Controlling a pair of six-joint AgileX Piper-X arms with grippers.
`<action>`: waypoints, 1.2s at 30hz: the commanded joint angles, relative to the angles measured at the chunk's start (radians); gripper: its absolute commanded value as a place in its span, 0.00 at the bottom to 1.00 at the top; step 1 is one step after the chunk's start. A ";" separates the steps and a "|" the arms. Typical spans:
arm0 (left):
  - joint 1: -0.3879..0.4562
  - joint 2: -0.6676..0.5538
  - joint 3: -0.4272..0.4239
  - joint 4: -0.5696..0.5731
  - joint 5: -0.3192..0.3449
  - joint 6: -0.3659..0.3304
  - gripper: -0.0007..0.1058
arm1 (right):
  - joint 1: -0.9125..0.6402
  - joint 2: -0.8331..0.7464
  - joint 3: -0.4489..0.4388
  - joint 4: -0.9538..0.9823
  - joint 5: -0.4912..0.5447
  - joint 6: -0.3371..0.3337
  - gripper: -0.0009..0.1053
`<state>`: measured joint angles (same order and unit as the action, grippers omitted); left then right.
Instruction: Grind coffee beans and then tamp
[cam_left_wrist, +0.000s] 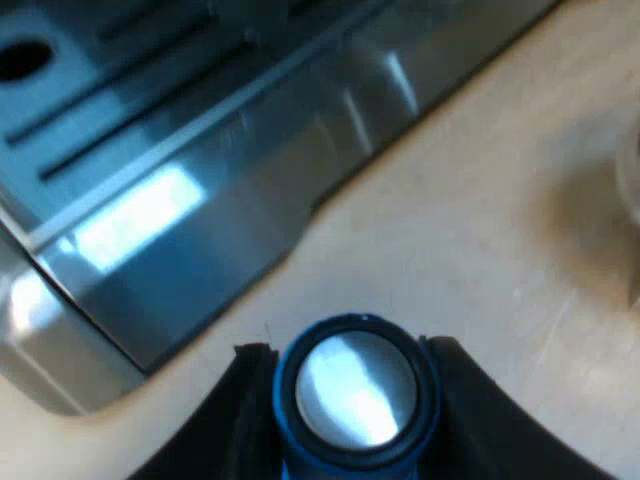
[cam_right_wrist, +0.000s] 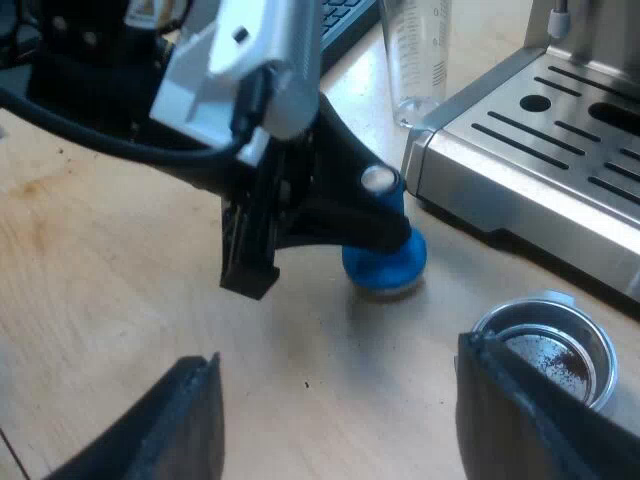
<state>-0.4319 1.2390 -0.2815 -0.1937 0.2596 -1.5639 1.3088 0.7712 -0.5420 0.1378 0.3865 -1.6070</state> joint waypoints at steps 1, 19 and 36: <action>0.000 0.031 -0.003 -0.046 -0.001 -0.010 0.06 | -0.003 -0.002 -0.002 -0.007 -0.005 -0.012 0.51; 0.000 0.058 -0.003 -0.058 0.007 -0.010 0.25 | -0.003 -0.002 -0.002 -0.007 -0.005 -0.012 0.51; 0.000 0.023 -0.003 -0.052 0.007 -0.035 0.66 | -0.003 -0.002 -0.002 -0.007 -0.005 0.015 0.51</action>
<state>-0.4319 1.2777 -0.2815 -0.2353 0.2596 -1.5867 1.3088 0.7712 -0.5420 0.1378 0.3865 -1.5924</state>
